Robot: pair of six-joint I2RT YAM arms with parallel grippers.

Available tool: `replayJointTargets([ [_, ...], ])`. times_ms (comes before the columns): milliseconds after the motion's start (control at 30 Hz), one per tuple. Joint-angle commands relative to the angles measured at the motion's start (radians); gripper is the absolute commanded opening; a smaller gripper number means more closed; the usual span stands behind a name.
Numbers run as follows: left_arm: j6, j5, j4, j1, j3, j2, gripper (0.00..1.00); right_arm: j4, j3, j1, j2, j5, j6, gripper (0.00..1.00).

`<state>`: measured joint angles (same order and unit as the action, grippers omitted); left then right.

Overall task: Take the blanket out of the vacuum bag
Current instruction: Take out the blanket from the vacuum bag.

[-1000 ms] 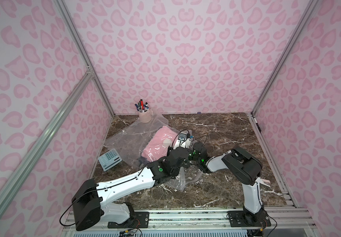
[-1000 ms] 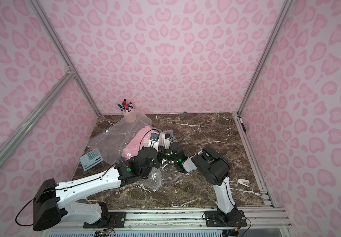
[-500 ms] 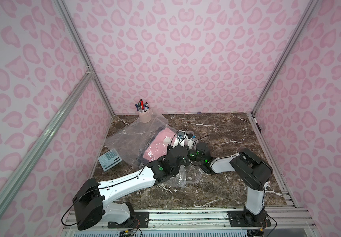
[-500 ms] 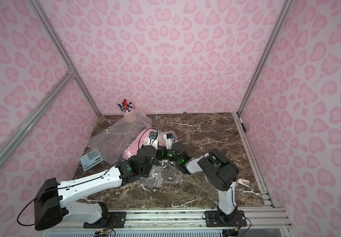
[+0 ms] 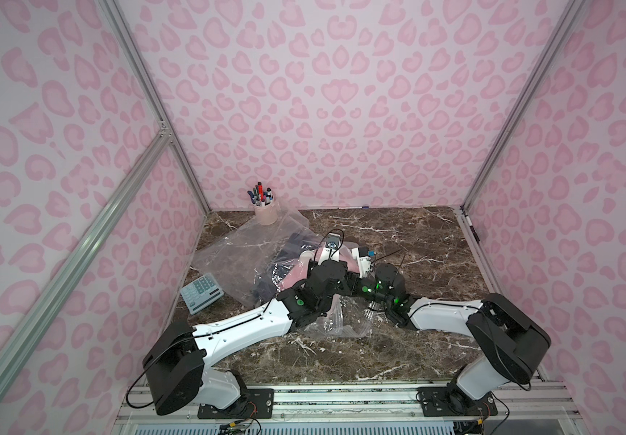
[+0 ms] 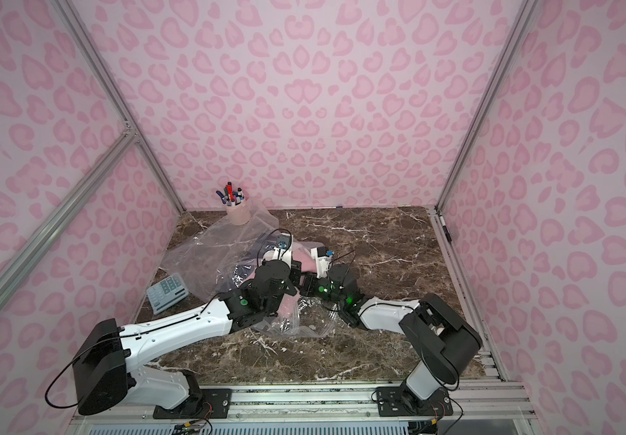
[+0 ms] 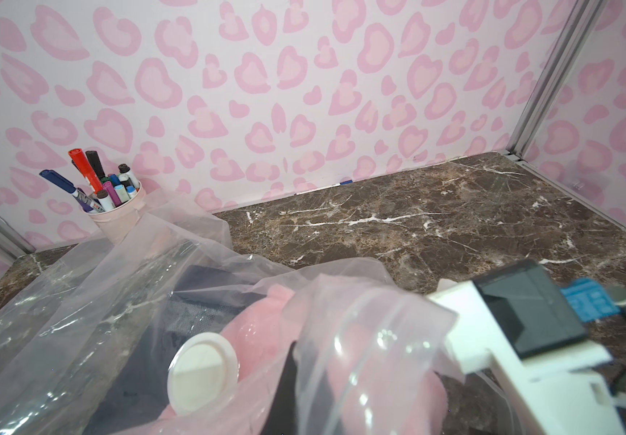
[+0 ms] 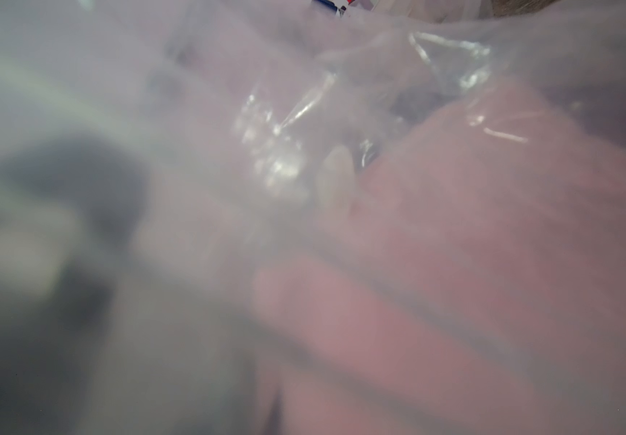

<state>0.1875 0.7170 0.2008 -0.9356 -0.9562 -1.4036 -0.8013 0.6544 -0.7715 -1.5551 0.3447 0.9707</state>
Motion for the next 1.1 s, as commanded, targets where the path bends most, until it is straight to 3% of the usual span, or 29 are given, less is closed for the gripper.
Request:
replayJointTargets([
  [0,-0.003,0.016,0.006,0.004,0.011,0.012,0.04,0.087,-0.021,-0.002,0.057,-0.056,-0.056,0.00],
  [267,0.012,0.023,-0.001,0.012,0.039,0.028,0.04,0.136,-0.112,0.010,0.140,-0.101,-0.049,0.00],
  [667,0.013,0.010,-0.004,0.025,0.048,0.031,0.04,0.400,-0.174,0.027,0.359,-0.247,-0.078,0.00],
  [1067,0.006,0.015,-0.038,0.026,0.033,0.024,0.04,0.580,-0.223,0.143,0.518,-0.275,-0.104,0.00],
])
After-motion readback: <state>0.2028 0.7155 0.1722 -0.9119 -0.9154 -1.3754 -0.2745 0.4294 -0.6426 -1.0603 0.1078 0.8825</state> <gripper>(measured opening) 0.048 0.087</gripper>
